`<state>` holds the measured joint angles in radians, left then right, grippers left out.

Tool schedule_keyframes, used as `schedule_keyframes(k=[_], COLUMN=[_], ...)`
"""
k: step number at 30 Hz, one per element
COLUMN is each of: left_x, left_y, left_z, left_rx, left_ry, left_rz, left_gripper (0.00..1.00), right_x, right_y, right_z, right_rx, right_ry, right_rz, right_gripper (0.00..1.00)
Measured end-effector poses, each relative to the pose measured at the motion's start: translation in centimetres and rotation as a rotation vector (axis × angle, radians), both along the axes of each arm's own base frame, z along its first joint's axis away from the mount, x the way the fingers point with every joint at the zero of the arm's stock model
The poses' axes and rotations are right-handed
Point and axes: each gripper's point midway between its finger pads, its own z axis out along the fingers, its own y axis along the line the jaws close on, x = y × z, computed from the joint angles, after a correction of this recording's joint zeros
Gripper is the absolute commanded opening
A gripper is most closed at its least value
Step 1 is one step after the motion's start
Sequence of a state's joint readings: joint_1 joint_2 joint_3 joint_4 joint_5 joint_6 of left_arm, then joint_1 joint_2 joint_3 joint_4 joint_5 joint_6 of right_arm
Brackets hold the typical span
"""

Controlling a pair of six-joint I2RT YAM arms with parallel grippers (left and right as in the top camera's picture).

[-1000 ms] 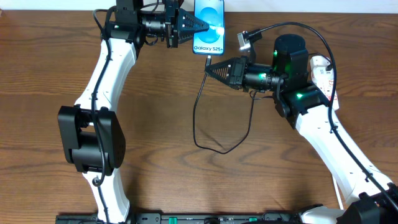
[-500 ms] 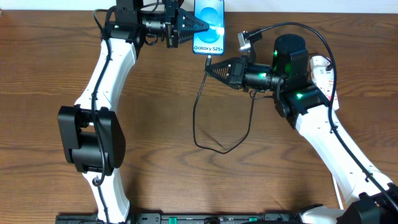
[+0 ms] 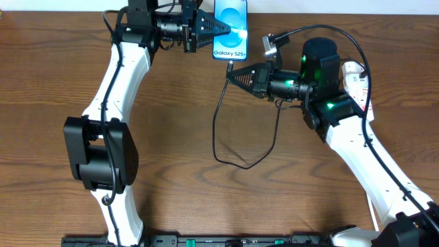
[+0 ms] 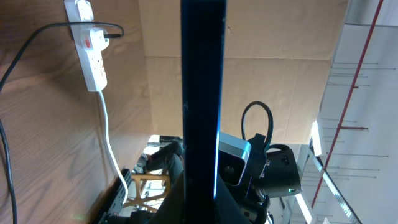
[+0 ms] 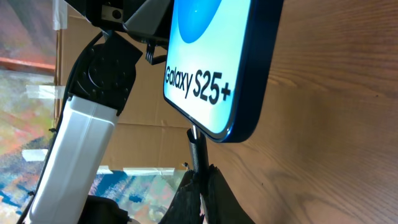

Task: Plug charger to phone and switch on socket
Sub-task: 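Align the plug under the phone's bottom port with the right gripper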

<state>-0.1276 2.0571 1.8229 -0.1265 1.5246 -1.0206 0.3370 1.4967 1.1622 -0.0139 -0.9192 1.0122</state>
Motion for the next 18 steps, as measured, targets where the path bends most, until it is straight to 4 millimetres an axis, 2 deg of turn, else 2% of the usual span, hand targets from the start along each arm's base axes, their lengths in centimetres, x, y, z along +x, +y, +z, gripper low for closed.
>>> schedule_keyframes(k=[18], left_x=[-0.01], left_y=[0.00], left_z=[0.00], left_rx=[0.000], left_ry=[0.000], left_rz=[0.000], left_gripper=[0.07], right_x=[-0.04], right_y=[0.34], right_z=[0.35], right_rx=[0.011], right_ry=[-0.004], right_rz=[0.000], right_gripper=[0.01])
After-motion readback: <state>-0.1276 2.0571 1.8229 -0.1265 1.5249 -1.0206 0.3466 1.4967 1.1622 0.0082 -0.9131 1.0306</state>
